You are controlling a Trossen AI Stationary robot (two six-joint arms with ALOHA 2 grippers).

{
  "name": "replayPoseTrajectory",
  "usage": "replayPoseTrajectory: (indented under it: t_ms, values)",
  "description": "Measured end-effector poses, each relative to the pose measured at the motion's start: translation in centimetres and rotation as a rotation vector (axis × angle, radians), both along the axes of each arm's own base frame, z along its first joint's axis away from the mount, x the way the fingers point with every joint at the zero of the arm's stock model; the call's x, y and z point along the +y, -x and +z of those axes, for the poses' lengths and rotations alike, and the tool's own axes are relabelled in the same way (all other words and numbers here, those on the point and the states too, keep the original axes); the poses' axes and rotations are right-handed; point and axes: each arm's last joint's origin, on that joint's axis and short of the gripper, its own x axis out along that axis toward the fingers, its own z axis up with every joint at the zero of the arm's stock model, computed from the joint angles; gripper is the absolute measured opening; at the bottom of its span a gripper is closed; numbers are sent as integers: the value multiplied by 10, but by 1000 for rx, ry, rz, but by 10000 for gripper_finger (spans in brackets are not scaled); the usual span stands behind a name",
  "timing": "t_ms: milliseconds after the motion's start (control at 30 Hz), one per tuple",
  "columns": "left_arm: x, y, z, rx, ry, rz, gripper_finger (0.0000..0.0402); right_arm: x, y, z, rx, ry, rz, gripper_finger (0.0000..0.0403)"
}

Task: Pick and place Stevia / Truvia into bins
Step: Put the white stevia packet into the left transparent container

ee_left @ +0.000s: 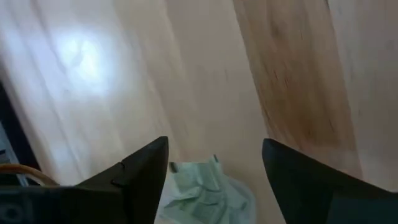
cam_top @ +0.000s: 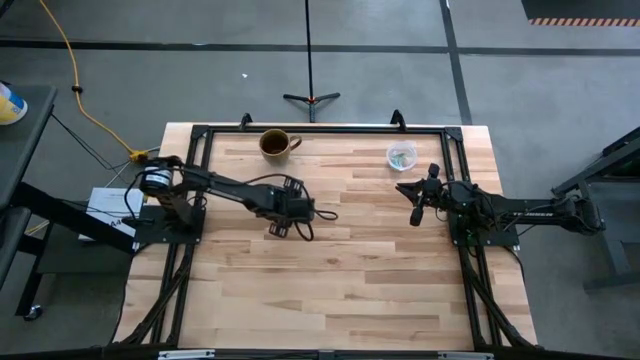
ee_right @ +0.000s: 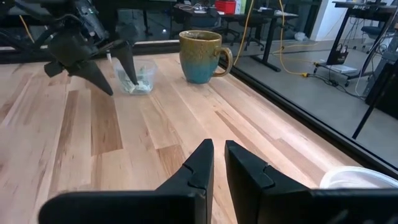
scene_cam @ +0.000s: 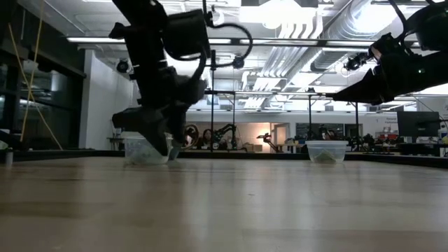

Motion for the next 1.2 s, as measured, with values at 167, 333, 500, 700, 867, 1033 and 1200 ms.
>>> replayPoseTrajectory:
  t_ms: [167,333,500,700,867,1033,1200]
  values:
    - [1,0,-10,54,-30,4,284,0,0,0,3,0,-3,32]
    - [1,0,-10,52,-38,7,262,0,0,0,4,0,-3,32]
    - [2,2,-10,73,-69,13,235,0,0,-1,6,0,-3,32]
    - [2,3,-10,84,-78,12,200,0,0,-1,6,0,-3,32]
    - [2,3,-10,84,-90,14,176,0,0,-1,6,0,-3,32]
    - [3,6,-10,113,-97,15,148,0,0,-1,6,-1,-3,32]
    - [3,6,-10,114,-101,15,110,0,0,-1,6,-1,-3,32]
